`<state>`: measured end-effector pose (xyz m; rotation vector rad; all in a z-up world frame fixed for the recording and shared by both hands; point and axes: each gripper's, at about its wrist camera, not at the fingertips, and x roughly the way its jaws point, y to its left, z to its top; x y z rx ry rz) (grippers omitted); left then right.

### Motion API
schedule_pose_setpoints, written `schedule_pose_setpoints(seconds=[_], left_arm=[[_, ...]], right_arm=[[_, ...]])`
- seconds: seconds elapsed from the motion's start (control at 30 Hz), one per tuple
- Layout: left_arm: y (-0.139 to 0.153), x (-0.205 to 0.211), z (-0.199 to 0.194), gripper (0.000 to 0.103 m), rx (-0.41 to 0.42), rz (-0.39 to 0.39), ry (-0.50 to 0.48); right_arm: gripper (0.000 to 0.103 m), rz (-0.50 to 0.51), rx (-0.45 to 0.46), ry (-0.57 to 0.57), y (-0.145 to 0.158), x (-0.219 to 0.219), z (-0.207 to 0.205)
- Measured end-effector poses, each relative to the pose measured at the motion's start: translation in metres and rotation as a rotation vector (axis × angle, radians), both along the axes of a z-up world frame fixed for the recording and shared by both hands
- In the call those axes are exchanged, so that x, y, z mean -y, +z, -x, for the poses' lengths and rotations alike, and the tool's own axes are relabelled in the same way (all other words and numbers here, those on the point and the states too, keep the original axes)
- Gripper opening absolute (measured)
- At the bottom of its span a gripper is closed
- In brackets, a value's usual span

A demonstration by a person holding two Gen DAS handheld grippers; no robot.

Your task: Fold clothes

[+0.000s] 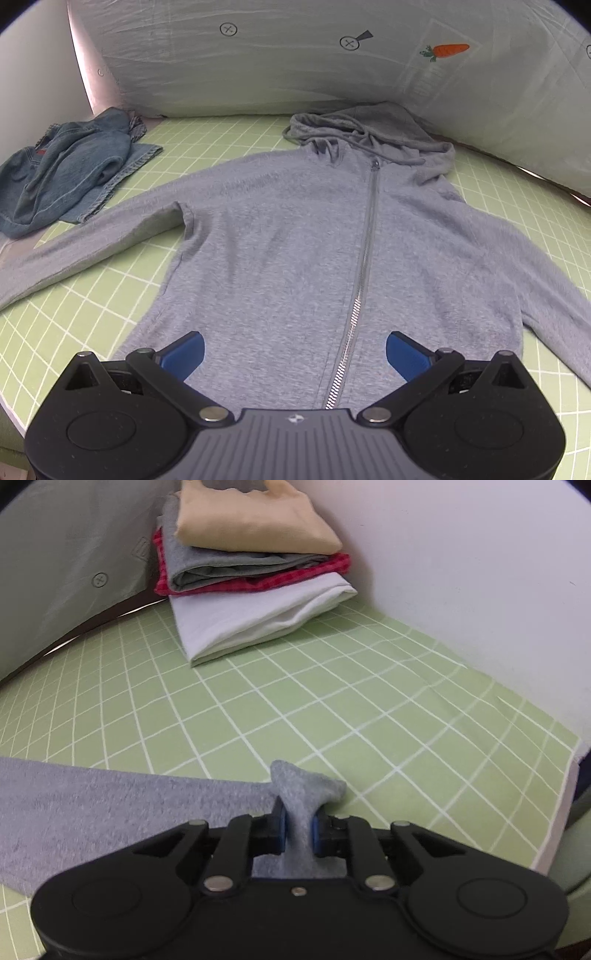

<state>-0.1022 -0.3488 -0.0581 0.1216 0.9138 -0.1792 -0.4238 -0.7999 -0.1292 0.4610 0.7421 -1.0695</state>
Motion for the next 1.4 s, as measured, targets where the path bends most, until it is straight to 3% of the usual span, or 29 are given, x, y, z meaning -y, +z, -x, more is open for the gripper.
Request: schedule_pose_setpoints(seconds=[0.07, 0.1, 0.2, 0.3, 0.4, 0.5, 0.7, 0.87, 0.97, 1.1, 1.17, 1.2, 1.27, 1.33, 1.4], left_arm=[[-0.002, -0.01, -0.003, 0.103, -0.005, 0.004, 0.024], [-0.004, -0.017, -0.006, 0.103, -0.007, 0.009, 0.041], [-0.007, -0.038, -0.012, 0.103, -0.014, 0.023, 0.095], [-0.008, -0.06, -0.017, 0.103, -0.017, 0.029, 0.146], [-0.008, -0.083, -0.022, 0.103, -0.018, 0.034, 0.194], [-0.01, -0.104, -0.032, 0.103, -0.013, 0.038, 0.24], [-0.021, -0.126, -0.065, 0.103, -0.051, 0.034, 0.297], [-0.028, -0.13, -0.103, 0.103, -0.038, 0.035, 0.301], [-0.032, -0.126, -0.131, 0.103, -0.04, 0.027, 0.294], [-0.039, -0.112, -0.161, 0.103, -0.047, -0.009, 0.245], [-0.044, -0.106, -0.172, 0.103, -0.046, -0.024, 0.221], [-0.046, -0.105, -0.176, 0.103, -0.048, -0.029, 0.224], [-0.049, -0.104, -0.182, 0.103, -0.054, -0.031, 0.235], [-0.053, -0.105, -0.184, 0.103, -0.064, -0.021, 0.242], [-0.057, -0.106, -0.186, 0.103, -0.076, -0.019, 0.249]], right_arm=[[0.018, 0.01, -0.032, -0.037, 0.0, -0.005, 0.006], [0.025, 0.017, -0.055, -0.052, 0.0, -0.007, 0.007], [0.059, 0.038, -0.141, -0.09, 0.001, -0.01, 0.0], [0.062, 0.069, -0.202, -0.105, 0.007, -0.013, -0.018], [0.078, 0.126, -0.215, -0.068, 0.016, -0.027, -0.052], [0.079, 0.122, -0.143, 0.045, 0.019, -0.046, -0.101], [0.072, 0.073, -0.031, 0.331, 0.012, -0.1, -0.231], [0.072, 0.002, 0.09, 0.533, 0.009, -0.151, -0.328], [0.069, -0.03, 0.113, 0.639, 0.002, -0.17, -0.38], [0.045, -0.062, 0.075, 0.741, -0.01, -0.183, -0.437], [0.041, -0.087, 0.052, 0.779, -0.018, -0.184, -0.453], [0.03, -0.101, 0.041, 0.804, -0.021, -0.186, -0.458], [0.022, -0.11, 0.037, 0.851, -0.021, -0.189, -0.46], [0.003, -0.125, 0.037, 0.89, -0.018, -0.187, -0.462], [0.001, -0.111, 0.03, 0.899, -0.017, -0.184, -0.466]])
